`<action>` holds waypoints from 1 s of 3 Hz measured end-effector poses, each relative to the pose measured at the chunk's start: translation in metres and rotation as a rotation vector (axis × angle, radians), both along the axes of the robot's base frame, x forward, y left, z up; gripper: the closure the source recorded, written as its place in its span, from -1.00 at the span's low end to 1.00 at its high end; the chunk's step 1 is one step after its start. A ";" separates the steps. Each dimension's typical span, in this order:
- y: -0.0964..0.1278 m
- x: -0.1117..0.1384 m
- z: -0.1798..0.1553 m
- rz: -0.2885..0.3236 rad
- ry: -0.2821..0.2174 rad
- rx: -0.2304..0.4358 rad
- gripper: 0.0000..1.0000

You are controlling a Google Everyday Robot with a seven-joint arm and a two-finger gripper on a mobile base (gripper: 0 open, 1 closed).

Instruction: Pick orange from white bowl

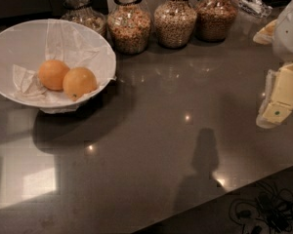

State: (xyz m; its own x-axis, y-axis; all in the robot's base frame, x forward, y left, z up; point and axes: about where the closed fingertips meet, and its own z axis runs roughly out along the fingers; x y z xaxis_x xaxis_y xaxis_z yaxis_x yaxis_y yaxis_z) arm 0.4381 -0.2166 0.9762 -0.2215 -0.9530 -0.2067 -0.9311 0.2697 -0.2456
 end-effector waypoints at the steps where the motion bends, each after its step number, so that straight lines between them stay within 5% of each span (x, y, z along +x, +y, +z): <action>1: 0.001 0.001 0.001 0.002 -0.004 0.002 -1.00; 3: 0.075 0.063 -0.005 0.155 -0.033 0.143 -1.00</action>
Offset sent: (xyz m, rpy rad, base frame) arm 0.0698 0.0760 -0.0110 0.1761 -0.0466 0.1604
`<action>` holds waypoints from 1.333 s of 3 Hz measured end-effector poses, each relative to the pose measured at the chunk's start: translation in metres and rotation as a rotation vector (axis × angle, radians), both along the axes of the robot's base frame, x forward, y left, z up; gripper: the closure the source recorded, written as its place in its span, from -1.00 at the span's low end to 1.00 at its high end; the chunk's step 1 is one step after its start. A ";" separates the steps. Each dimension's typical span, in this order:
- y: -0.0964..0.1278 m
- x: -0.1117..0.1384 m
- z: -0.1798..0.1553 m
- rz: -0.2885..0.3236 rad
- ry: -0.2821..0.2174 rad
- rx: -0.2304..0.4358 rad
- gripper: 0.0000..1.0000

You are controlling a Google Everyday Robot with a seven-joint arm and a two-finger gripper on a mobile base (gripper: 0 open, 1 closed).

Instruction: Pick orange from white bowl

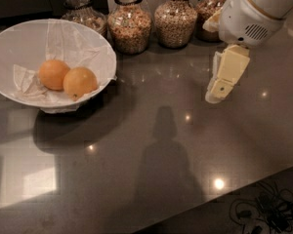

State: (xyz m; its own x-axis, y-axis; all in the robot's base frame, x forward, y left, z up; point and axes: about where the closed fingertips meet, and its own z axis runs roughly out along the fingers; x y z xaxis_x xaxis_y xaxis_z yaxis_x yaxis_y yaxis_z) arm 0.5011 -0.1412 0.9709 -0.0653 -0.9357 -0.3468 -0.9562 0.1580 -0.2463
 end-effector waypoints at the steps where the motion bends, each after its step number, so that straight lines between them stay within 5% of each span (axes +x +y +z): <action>1: 0.033 0.021 0.008 0.076 -0.019 0.035 -1.00; 3: 0.058 0.023 0.008 0.124 -0.044 0.099 -1.00; 4: 0.124 0.023 0.020 0.250 -0.085 0.208 -1.00</action>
Offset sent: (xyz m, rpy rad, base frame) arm 0.0177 0.0275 0.0070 0.0294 -0.0158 0.0641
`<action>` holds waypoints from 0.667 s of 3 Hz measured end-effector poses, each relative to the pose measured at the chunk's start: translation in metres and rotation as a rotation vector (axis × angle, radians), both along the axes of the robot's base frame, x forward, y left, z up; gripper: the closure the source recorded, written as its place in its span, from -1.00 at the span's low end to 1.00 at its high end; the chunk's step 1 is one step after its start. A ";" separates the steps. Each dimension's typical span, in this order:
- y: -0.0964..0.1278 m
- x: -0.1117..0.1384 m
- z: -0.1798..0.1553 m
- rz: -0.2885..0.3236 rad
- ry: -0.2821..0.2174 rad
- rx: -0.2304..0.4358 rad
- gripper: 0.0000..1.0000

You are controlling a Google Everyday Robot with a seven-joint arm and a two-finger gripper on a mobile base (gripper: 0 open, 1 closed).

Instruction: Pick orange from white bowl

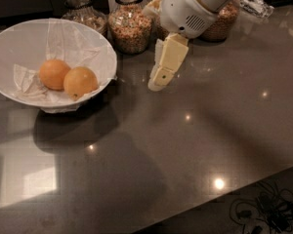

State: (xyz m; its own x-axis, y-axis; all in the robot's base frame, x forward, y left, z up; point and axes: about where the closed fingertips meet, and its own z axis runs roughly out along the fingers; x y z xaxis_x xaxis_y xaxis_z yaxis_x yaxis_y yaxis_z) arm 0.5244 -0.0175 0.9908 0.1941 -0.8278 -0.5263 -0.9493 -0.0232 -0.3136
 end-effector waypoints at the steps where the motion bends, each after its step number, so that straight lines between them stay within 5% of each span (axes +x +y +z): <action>1: 0.052 0.002 0.015 0.089 -0.006 0.058 -1.00; 2: 0.052 0.002 0.015 0.090 -0.006 0.058 -1.00</action>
Offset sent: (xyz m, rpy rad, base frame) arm 0.0018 0.0408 0.0111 0.0479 -0.0033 0.0699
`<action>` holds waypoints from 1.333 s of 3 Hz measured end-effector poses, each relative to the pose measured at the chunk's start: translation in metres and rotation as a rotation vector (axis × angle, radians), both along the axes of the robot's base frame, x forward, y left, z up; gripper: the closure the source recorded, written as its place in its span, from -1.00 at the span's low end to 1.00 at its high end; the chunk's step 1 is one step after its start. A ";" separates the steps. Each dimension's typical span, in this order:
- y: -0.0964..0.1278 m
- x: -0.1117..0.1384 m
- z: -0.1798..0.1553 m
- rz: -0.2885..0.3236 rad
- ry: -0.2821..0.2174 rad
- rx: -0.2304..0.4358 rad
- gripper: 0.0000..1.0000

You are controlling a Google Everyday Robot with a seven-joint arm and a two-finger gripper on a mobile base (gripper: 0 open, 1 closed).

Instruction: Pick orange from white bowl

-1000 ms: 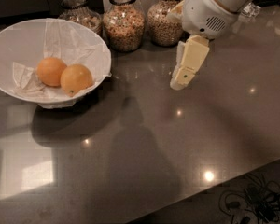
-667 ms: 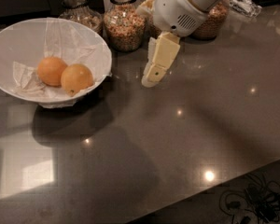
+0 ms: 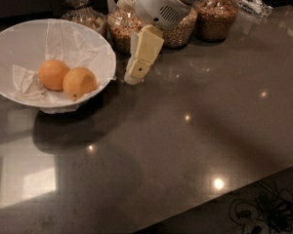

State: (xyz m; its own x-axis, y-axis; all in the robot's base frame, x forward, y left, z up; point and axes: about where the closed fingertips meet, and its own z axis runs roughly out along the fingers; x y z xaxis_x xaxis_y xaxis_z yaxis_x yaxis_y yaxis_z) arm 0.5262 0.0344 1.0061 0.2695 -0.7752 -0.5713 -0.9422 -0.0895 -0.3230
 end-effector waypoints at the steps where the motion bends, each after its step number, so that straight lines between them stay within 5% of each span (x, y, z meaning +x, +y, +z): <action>1: 0.010 -0.001 -0.011 -0.003 0.002 0.049 -1.00; 3: 0.068 0.003 -0.048 -0.004 0.072 0.140 -1.00; 4: 0.082 0.008 -0.056 -0.034 0.108 0.155 -0.84</action>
Offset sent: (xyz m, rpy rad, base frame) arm 0.0042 0.0753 -0.0623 0.1654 0.0492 0.0070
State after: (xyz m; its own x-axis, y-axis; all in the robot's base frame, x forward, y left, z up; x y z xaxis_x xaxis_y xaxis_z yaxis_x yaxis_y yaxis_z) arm 0.5346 0.1164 0.9501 0.1752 -0.6831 -0.7090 -0.9738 -0.0142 -0.2271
